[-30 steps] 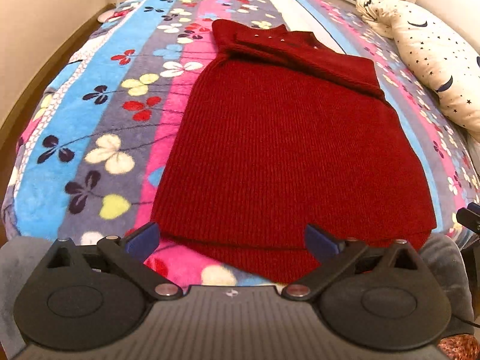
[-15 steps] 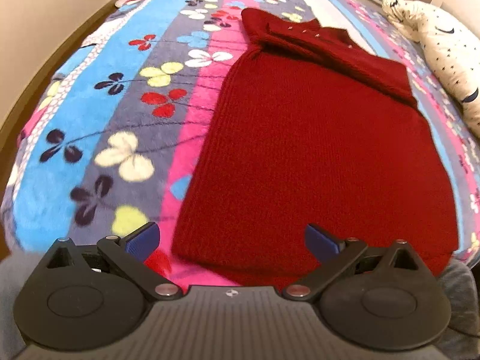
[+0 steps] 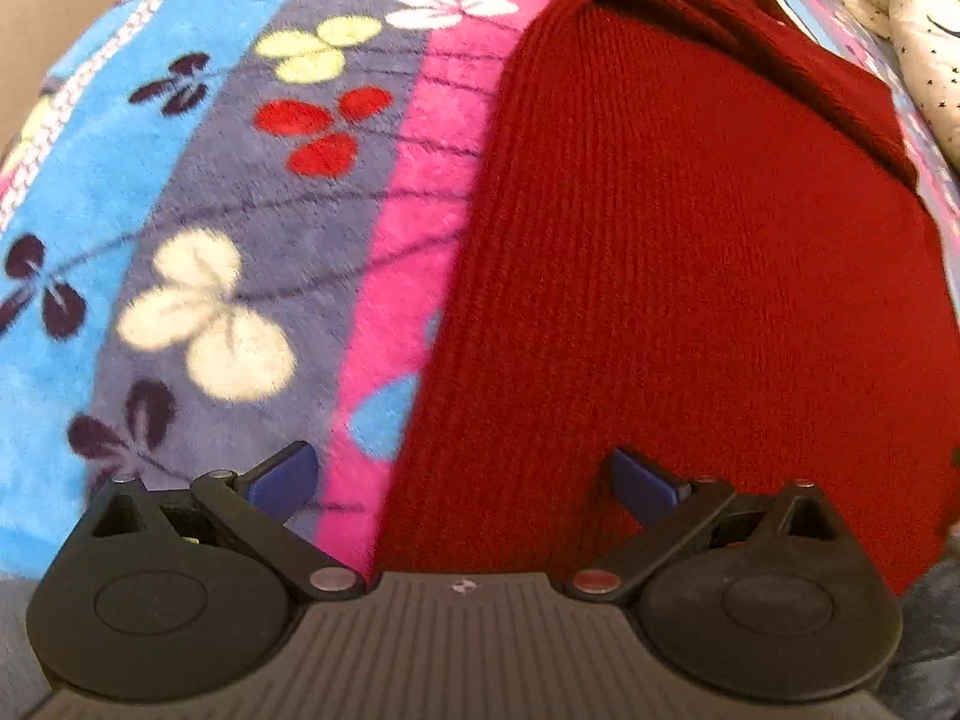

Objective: Fold small clothes

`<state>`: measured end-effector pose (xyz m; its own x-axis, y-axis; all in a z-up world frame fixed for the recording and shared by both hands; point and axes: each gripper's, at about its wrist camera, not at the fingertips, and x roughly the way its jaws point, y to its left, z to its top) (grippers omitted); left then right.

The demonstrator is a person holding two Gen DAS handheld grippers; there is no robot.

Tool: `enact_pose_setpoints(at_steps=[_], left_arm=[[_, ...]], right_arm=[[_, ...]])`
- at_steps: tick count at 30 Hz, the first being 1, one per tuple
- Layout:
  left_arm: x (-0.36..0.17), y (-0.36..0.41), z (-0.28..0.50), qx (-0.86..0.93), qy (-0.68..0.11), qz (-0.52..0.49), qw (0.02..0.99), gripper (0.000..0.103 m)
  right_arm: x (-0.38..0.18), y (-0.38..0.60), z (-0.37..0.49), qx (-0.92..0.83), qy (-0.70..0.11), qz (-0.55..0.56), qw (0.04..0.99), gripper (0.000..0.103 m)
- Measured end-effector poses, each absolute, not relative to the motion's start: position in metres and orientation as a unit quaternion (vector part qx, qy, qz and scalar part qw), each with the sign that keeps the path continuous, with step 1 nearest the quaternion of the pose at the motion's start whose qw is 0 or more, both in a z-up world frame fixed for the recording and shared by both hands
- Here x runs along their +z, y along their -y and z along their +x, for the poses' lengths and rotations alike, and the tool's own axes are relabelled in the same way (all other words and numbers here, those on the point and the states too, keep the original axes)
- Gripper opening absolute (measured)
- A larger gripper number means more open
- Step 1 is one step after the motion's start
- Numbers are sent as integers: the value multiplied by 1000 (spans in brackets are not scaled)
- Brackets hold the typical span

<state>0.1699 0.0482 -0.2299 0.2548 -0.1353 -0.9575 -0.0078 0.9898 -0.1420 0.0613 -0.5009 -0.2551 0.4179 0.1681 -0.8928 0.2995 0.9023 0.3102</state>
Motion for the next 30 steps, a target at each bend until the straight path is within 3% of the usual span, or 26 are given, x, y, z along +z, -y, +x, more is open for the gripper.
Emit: enact_pose_setpoints(at_steps=[1,2,3,4,5,17,30], left_arm=[[-230,-48,167,-44,-612,-62,787,102],[-227,-46,163,-45,-610,-60,789,90],[-224,-43,160,-38,-604,-45,794,70],[-220,-41,158,-37,-599,-33,799,54],[-214,-42,158,-48,-596,-45,801,12],[-97,-35,104,-94,-480,-63,870,7],[-91,-52,-26,-130,-499,-100,851,7]], right_arm=[[-255,496,58,-28,-540,217,813,72],[-255,491,53,-27,-540,215,814,62],[-254,487,48,-24,-539,217,813,40],[-253,487,44,-22,-537,224,813,26],[-251,489,39,-17,-531,247,810,17],[-111,473,-20,6,-390,248,887,12],[-83,482,-156,-16,-401,270,875,9]])
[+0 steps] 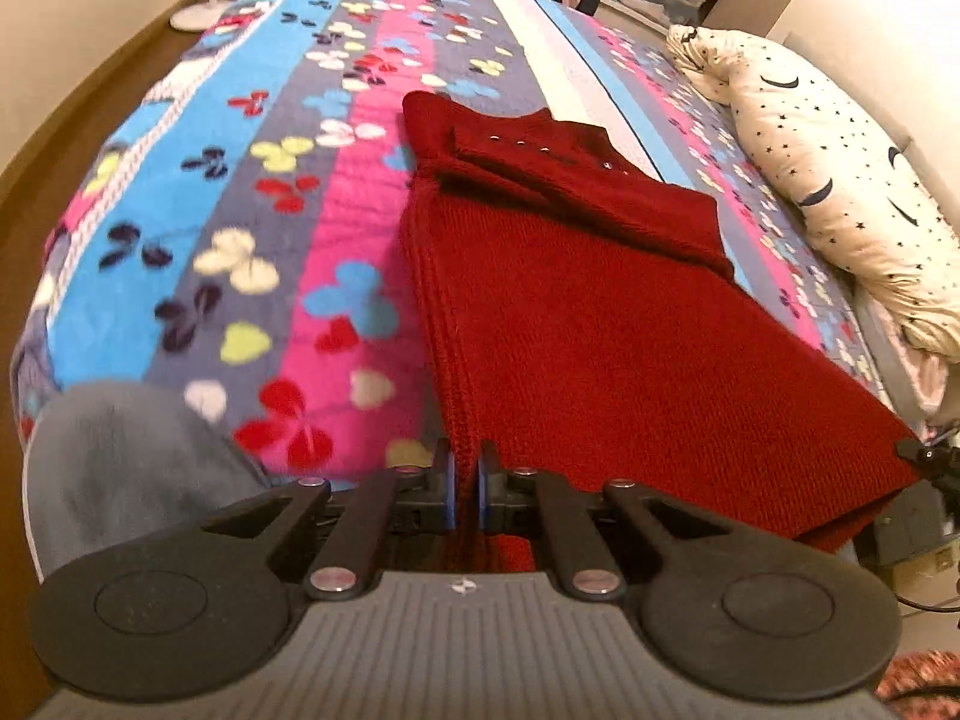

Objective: Fold small clothes

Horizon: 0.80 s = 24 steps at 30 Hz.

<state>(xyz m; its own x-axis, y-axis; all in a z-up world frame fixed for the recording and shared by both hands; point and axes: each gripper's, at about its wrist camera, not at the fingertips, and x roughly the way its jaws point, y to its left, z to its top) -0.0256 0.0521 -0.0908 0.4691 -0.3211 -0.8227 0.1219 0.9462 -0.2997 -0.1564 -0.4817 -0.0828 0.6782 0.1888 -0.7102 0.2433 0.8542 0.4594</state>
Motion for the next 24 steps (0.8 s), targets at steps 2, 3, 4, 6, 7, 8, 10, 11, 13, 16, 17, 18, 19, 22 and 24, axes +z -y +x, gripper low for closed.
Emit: enact_pose_setpoints(at_steps=[2,3,4,6,7,8,10,11,13,16,17,18,19,22,24], left_arm=[[-86,-54,-28,-129,-495,-92,854,7],[-84,-54,-24,-128,-493,-91,856,7],[-81,-54,-17,-127,-492,-91,856,7],[-76,-55,0,-120,-489,-94,859,7],[-75,-55,11,-118,-489,-94,859,7],[-74,-55,24,-115,-491,-94,858,7],[-75,-53,57,-108,-495,-91,858,7],[-75,-51,72,-107,-494,-89,858,7],[-74,-46,112,-104,-491,-86,861,7],[-73,-39,187,-99,-483,-85,866,7],[-75,-37,216,-93,-482,-87,867,7],[-78,-36,250,-81,-481,-95,868,7],[-81,-35,281,-67,-477,-103,870,8],[-96,-39,375,45,-445,-121,886,27],[-106,-46,422,105,-466,-127,869,80]], right_arm=[[-76,484,-157,-16,-402,274,874,9],[-74,485,-152,-14,-403,273,873,9],[-73,486,-144,-17,-404,271,873,9],[-71,487,-122,-18,-406,273,872,9],[-71,488,-110,-20,-408,273,871,9],[-71,490,-97,-21,-412,273,869,9],[-71,495,-61,-23,-419,270,867,9],[-72,498,-44,-23,-421,270,865,9],[-72,504,1,-26,-425,263,866,9],[-76,516,80,-42,-438,256,861,9],[-79,522,110,-51,-444,254,858,9],[-83,525,139,-61,-448,254,855,9],[-88,529,173,-76,-450,258,852,9],[-117,539,258,-113,-452,282,839,14],[-136,541,288,-168,-454,268,833,51]])
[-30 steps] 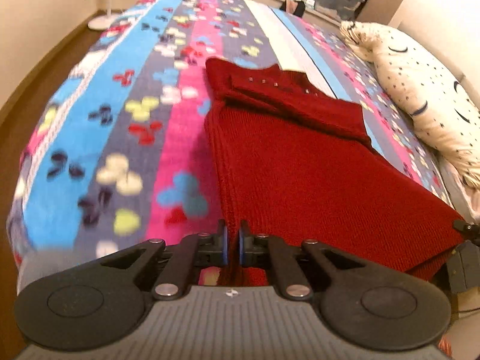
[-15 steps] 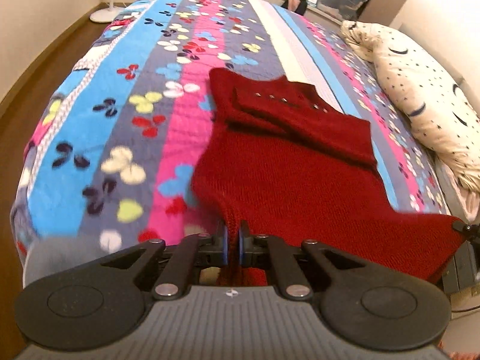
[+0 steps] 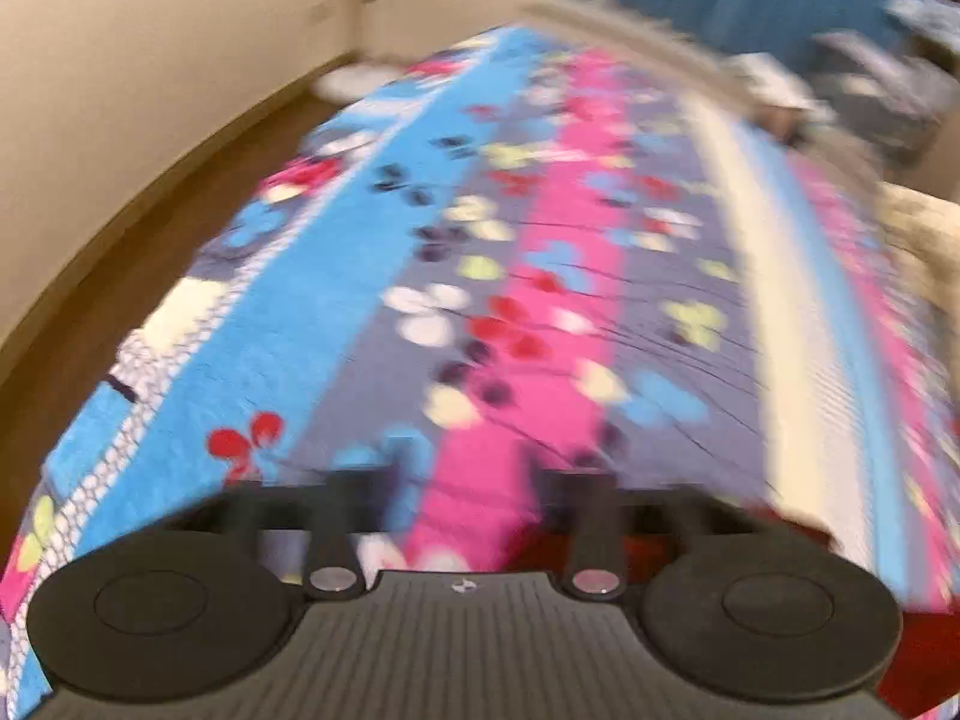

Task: Fold small clothes
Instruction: 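Grasp the hem with both tools and fold it up toward the collar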

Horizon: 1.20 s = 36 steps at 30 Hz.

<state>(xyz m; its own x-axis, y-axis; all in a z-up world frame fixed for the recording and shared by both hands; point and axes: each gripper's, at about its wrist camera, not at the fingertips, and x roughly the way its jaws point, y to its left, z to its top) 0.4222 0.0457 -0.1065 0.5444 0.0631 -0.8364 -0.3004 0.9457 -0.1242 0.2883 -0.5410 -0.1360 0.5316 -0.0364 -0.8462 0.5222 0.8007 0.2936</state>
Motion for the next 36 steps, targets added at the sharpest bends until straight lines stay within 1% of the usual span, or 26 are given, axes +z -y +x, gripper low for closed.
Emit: enact_pose_setpoints(at_steps=[1,2,3,6,8,11,17,18,19,20,21,22,23,25,28,30,32,33,36], left_arm=[[-108,-48,431,117,-463,-134,868,82],[-108,-52,434,112,-455,-145,872,85],[-110,-55,433,91,-451,-152,875,88],[-127,-53,412,39,-461,-147,874,89],[-143,-44,400,9,-480,-134,867,89],[-164,-19,386,-24,-499,-86,862,89],[-181,25,389,-43,-491,21,870,89],[-188,28,392,-36,-491,35,869,84],[-197,30,400,-25,-498,47,865,76],[-205,30,405,-23,-509,51,859,44],[-213,28,411,-44,-526,34,849,21],[-213,29,413,-43,-526,28,849,17],[-207,32,410,-43,-516,40,855,12],[-185,31,397,-48,-483,41,873,11],[-147,9,383,-52,-444,-4,895,11],[-136,-10,385,-45,-436,-31,899,11],[-146,-17,398,-24,-446,-33,894,11],[-160,-16,406,-17,-454,-23,891,11],[-206,-8,427,-2,-504,-18,863,12]], right_arm=[[-144,541,293,-192,-450,260,832,58],[-148,542,292,-191,-443,261,836,62],[-154,543,286,-171,-431,269,844,63],[-171,542,259,-125,-416,277,857,68],[-184,539,248,-118,-415,271,860,69],[-199,530,245,-107,-416,258,866,69],[-197,503,262,-85,-396,201,892,68],[-198,499,266,-84,-398,191,893,68],[-201,497,270,-83,-403,185,893,68],[-203,494,273,-85,-409,179,891,66],[-206,490,276,-91,-415,166,890,52],[-205,486,277,-97,-419,146,891,35],[-202,484,276,-97,-415,128,896,14],[-187,487,268,-95,-388,135,907,13],[-152,501,248,-87,-330,161,926,13],[-141,513,245,-82,-312,180,929,13],[-146,521,253,-97,-312,178,928,13],[-158,525,261,-108,-322,178,924,12],[-205,527,287,-132,-388,183,894,13]])
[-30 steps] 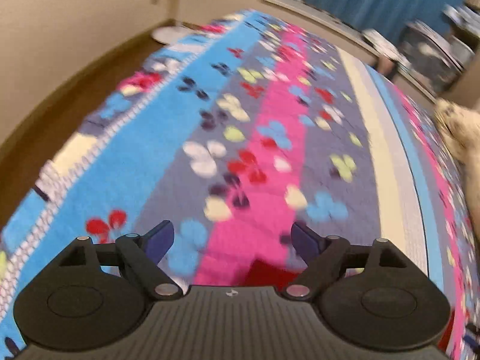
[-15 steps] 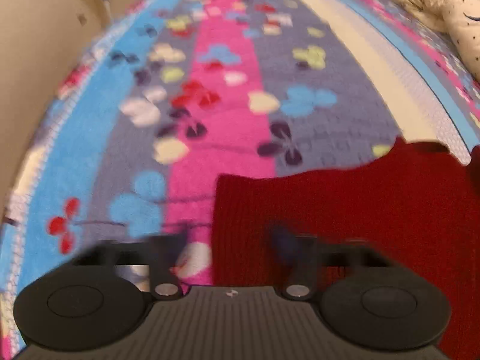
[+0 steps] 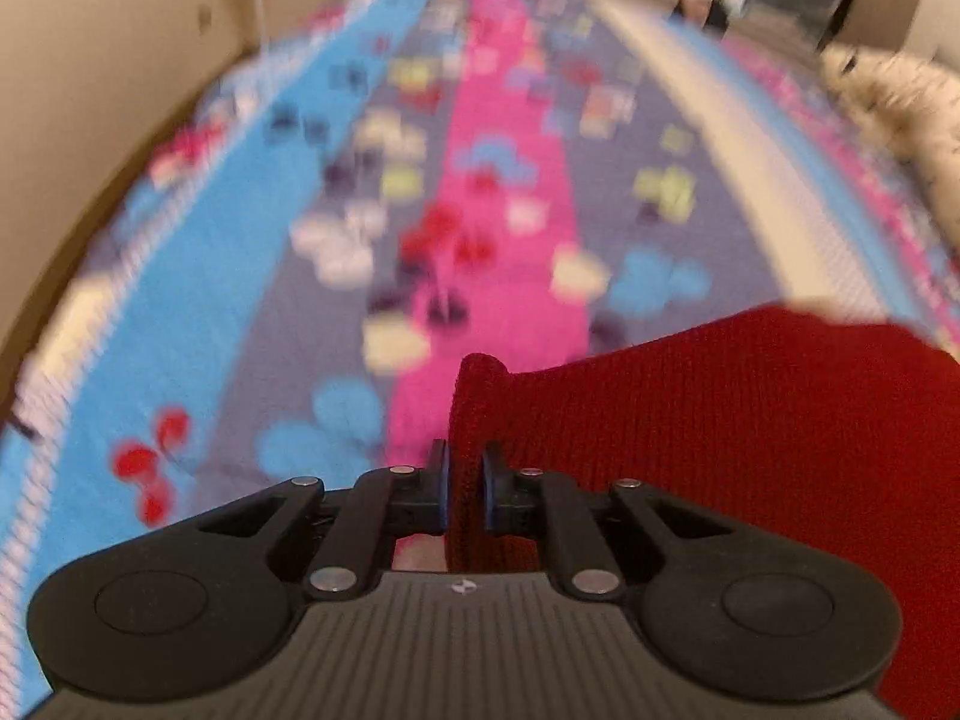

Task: Fold small clothes
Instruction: 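Grasp the hem with both tools and fold it up toward the collar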

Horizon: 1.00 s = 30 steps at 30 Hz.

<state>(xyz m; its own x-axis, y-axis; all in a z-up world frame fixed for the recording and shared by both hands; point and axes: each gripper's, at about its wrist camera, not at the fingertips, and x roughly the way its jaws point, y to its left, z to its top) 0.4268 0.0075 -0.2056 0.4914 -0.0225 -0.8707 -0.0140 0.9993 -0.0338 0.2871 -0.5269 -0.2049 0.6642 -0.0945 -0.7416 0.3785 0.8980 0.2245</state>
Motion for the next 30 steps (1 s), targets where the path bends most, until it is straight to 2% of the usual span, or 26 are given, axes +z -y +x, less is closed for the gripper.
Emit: enact_pose_setpoints(at_steps=[4,5,6,7,8,9,10,14,17,19,20,24,29,30], left_arm=[[-223,-2,425,12,-493,0,870,20],[-223,-5,424,13,-490,3,872,33],[-222,-8,424,22,-488,8,872,58],[-222,-12,424,37,-486,13,873,71],[-220,-18,423,54,-482,14,874,89],[-216,-25,419,71,-477,8,876,91],[-210,-30,413,74,-474,-2,877,91],[-188,-35,372,56,-475,-13,878,92],[-180,-24,321,31,-480,2,877,103],[-183,-14,287,18,-481,14,876,103],[-187,-8,270,11,-488,28,873,103],[-214,5,236,31,-479,119,869,103],[-195,-10,226,47,-500,83,861,103],[-189,-10,220,53,-498,93,861,103]], right_arm=[[-227,519,293,-150,-398,174,888,13],[-226,522,293,-150,-398,179,887,14],[-226,524,293,-150,-399,179,887,20],[-224,528,291,-153,-399,176,887,27],[-222,528,289,-159,-396,176,887,42],[-218,531,284,-166,-391,180,887,52],[-212,532,277,-172,-386,184,888,54],[-176,523,228,-156,-339,189,908,54],[-166,493,180,-110,-347,178,914,53],[-177,469,155,-99,-379,144,909,41],[-184,460,147,-103,-392,122,906,23],[-228,456,128,-143,-431,99,885,3],[-206,461,114,-170,-443,127,871,0],[-200,460,108,-181,-450,125,865,9]])
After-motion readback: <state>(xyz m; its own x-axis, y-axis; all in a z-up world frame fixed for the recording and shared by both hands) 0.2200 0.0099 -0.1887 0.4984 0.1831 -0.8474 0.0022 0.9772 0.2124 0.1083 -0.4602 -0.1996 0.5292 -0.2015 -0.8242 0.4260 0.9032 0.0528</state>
